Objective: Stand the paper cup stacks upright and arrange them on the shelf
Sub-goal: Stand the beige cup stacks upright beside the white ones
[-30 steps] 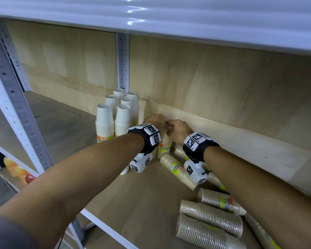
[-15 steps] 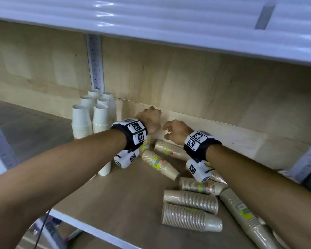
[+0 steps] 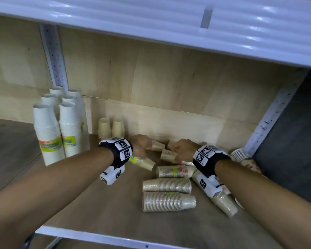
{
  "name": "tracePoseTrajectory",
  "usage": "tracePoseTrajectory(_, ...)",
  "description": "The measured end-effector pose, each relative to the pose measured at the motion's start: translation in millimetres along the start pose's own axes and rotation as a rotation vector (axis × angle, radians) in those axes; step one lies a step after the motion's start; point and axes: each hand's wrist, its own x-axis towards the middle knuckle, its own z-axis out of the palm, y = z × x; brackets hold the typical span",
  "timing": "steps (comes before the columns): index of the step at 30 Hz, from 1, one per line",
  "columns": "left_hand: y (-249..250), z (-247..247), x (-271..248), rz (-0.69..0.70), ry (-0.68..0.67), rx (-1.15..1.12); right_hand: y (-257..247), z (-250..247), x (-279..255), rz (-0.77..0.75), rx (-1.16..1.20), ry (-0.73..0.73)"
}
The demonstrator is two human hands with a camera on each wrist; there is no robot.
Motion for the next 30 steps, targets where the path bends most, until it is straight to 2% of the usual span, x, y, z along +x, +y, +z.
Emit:
tracePoseTrajectory(5, -0.2, 20.0, 2.8, -0.003, -0.041, -0.043, 24.9, 16.6, -14.6, 0.036, -0.029, -0.047)
tracePoseTrajectory(11, -1.2, 37.0, 3.8, -0.003, -0.074, -0.042, 43.2, 29.9, -18.4, 0.004, -0.031, -0.089)
tracePoseTrajectory(15, 0.0, 44.4, 5.7, 0.001, -0.034, -0.019, 48.0, 35.5, -20.9, -0.041, -0.001, -0.08)
tracePoseTrajectory(22, 4.4, 50.6, 9.2, 0.061, 0.006, 0.136, 52.4, 46.1, -11.6, 0.006, -0.118, -0.073)
tracePoseTrajectory(26, 3.3, 50.2, 10.3, 0.084, 0.007, 0.145, 70.3, 59.3, 14.6, -0.002, -0.173, -0.062)
tracePoseTrajectory(30, 3.1, 48.2, 8.5, 0.096, -0.007, 0.138, 63.3, 54.8, 9.4, -0.006, -0.182, -0.067)
